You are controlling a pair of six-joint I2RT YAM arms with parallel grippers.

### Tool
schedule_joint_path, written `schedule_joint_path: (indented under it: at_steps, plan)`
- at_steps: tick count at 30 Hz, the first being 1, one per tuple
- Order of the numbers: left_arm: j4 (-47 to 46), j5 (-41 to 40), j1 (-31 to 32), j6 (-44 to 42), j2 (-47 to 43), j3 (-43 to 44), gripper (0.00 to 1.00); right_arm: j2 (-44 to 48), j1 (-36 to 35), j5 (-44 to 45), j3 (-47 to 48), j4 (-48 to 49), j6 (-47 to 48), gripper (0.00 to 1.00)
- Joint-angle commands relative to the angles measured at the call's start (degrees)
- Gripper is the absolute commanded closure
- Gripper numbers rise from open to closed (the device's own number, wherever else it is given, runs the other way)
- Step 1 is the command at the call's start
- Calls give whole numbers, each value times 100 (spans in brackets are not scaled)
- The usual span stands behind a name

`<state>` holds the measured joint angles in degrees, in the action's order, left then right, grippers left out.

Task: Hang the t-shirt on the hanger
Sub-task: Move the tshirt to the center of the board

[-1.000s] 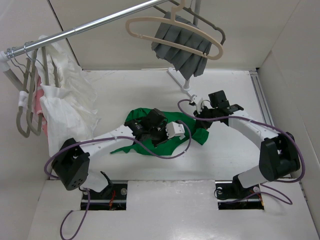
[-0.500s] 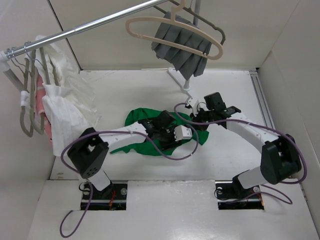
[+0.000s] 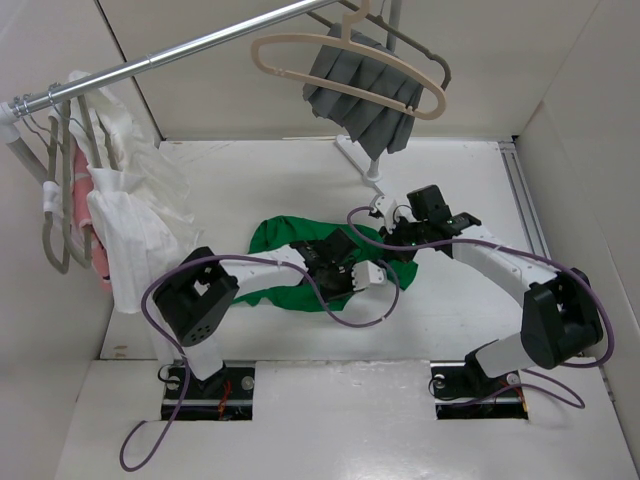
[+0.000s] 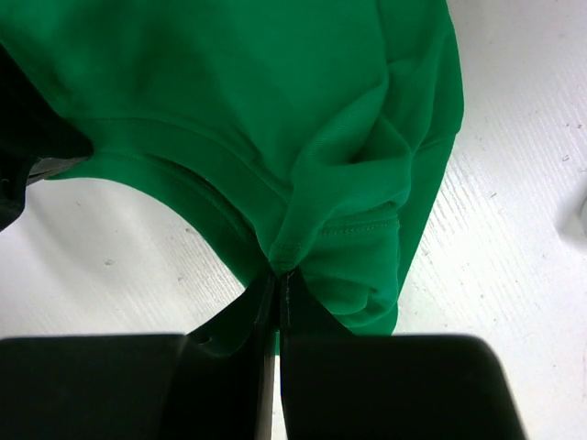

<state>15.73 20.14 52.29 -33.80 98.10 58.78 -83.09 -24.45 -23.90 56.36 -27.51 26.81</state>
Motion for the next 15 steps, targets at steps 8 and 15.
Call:
schedule_joint_path:
  at_steps: [8,15]
  plan:
    - [194,-168,-61,172,-318,45,100,135,62,-1,-11,123,105,100]
    - [194,-160,9,330,-186,291,59,135,63,-1,-11,70,105,100]
